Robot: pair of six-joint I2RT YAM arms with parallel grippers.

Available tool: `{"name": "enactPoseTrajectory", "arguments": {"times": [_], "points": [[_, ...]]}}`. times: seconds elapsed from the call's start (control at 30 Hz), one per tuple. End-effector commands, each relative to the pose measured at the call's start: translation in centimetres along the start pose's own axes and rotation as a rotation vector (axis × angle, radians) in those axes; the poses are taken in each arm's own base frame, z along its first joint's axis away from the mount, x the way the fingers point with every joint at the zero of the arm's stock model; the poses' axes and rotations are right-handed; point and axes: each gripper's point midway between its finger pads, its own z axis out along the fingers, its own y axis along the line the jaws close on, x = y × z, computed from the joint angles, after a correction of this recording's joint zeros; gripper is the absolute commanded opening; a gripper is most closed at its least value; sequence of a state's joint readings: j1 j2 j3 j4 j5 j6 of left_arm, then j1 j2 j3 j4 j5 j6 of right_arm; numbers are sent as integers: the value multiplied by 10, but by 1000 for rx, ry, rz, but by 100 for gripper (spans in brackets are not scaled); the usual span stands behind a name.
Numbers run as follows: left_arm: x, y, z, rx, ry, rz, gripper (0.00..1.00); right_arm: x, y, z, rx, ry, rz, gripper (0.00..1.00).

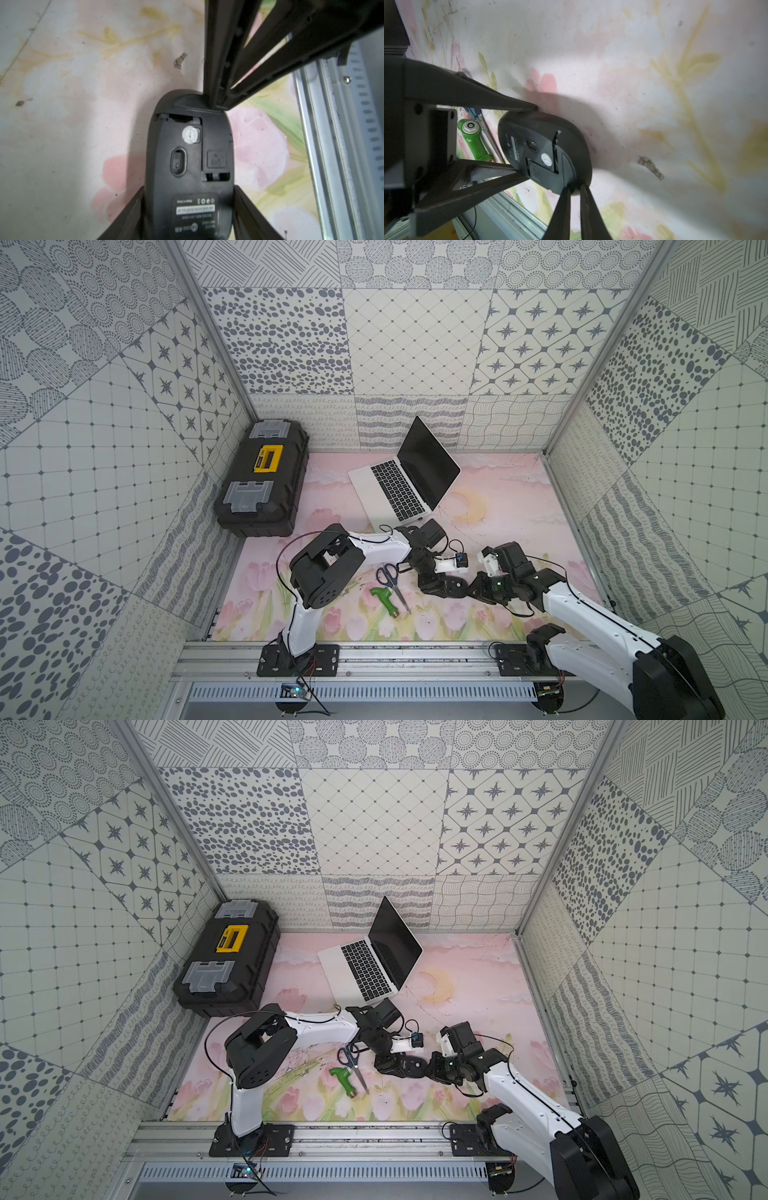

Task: Insert the wireless mouse receiver into the laptop
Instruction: Close the lid on the mouse.

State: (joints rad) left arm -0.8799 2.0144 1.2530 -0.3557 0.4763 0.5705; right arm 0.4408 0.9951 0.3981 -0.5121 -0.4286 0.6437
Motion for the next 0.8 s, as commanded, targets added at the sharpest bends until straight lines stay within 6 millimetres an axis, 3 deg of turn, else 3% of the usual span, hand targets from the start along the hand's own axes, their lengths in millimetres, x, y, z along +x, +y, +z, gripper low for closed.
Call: {"name": "enactPoseTrajectory", "arguments": {"times": [0.0, 0.77], "points": [[69, -7, 8, 0, 253, -193, 37, -20, 22, 0, -56, -74, -63, 13], [71, -1, 8, -23, 251, -207, 36, -24, 7, -24, 60, -158, -59, 45]]}}
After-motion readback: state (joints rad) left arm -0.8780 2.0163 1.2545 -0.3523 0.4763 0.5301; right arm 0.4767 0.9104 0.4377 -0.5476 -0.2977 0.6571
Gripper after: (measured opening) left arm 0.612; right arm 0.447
